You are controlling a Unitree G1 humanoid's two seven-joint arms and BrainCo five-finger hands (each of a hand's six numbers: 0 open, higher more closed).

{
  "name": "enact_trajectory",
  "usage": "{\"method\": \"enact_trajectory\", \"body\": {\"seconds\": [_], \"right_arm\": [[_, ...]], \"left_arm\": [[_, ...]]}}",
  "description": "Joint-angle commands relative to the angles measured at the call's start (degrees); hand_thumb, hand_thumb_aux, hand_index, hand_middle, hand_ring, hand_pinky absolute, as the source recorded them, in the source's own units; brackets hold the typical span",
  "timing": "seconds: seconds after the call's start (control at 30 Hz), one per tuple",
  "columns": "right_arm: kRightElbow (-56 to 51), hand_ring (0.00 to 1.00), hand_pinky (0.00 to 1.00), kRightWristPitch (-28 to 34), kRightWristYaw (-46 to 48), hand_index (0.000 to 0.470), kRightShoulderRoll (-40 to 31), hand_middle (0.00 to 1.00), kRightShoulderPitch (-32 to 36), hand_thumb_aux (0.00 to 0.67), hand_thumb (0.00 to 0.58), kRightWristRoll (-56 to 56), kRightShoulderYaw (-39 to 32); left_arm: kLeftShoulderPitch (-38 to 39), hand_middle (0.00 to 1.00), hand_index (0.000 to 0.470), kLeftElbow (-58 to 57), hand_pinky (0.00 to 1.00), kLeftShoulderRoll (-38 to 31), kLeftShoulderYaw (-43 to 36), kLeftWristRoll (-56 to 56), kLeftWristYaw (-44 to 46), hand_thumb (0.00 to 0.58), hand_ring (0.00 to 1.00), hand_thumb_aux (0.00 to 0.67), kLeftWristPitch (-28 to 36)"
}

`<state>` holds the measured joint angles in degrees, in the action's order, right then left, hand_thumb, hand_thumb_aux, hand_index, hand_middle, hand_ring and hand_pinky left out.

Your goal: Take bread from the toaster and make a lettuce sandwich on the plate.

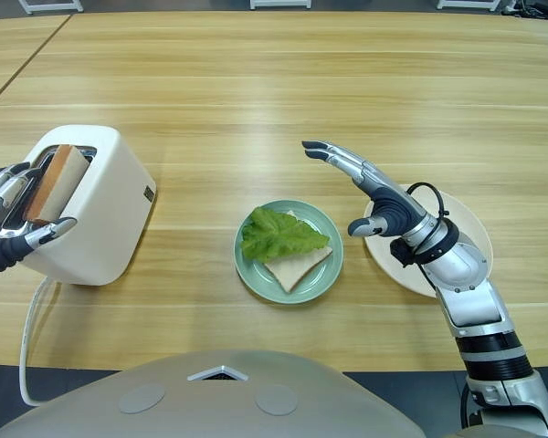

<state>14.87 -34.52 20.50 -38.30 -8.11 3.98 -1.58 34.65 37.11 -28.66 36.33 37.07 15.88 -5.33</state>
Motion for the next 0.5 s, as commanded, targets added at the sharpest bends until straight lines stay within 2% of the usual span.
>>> {"method": "enact_trajectory", "body": {"seconds": [0.03, 0.17, 0.3, 0.37, 0.43, 0.47, 0.5], "right_arm": [[-0.06, 0.0, 0.0, 0.2, 0.96, 0.0, 1.36, 0.0, -0.85, 0.0, 0.0, -2.33, 0.56], [-0.51, 0.0, 0.0, -0.17, 1.52, 0.0, 2.05, 0.0, -0.66, 0.0, 0.0, -3.44, 0.66], [-0.95, 0.0, 0.0, -0.54, 1.79, 0.0, 2.66, 0.0, -0.64, 0.0, 0.0, -4.57, 0.86], [-1.15, 0.0, 0.0, -0.78, 1.87, 0.0, 2.89, 0.0, -0.62, 0.0, 0.0, -5.02, 0.99], [-1.26, 0.0, 0.0, -0.95, 1.95, 0.0, 3.06, 0.0, -0.61, 0.0, 0.0, -5.27, 1.13], [-1.31, 0.0, 0.0, -1.02, 2.01, 0.0, 3.13, 0.0, -0.61, 0.0, 0.0, -5.35, 1.18], [-1.36, 0.0, 0.0, -1.08, 2.07, 0.0, 3.19, 0.0, -0.6, 0.0, 0.0, -5.43, 1.22]], "left_arm": [[-1.74, 0.0, 0.042, -2.79, 0.0, -1.66, 0.71, 1.04, -0.94, 0.1, 0.0, 0.06, 0.36], [-2.19, 0.0, 0.037, -3.58, 0.0, -1.74, -0.15, 1.4, -1.16, 0.087, 0.0, 0.053, 0.46], [-3.06, 0.0, 0.081, -3.65, 0.0, -1.48, -2.71, 0.27, -0.68, 0.183, 0.0, 0.116, -0.09], [-3.25, 0.0, 0.085, -3.59, 0.0, -1.4, -3.31, -0.19, -0.53, 0.19, 0.0, 0.121, -0.17], [-3.34, 0.0, 0.112, -3.93, 0.0, -1.45, -3.71, -0.64, -0.42, 0.244, 0.0, 0.16, -0.13], [-3.35, 0.0, 0.142, -4.11, 0.0, -1.48, -3.9, -0.8, -0.39, 0.297, 0.0, 0.202, -0.12], [-3.37, 0.0, 0.236, -4.28, 0.0, -1.49, -4.06, -0.99, -0.34, 0.436, 0.0, 0.336, -0.1]]}}
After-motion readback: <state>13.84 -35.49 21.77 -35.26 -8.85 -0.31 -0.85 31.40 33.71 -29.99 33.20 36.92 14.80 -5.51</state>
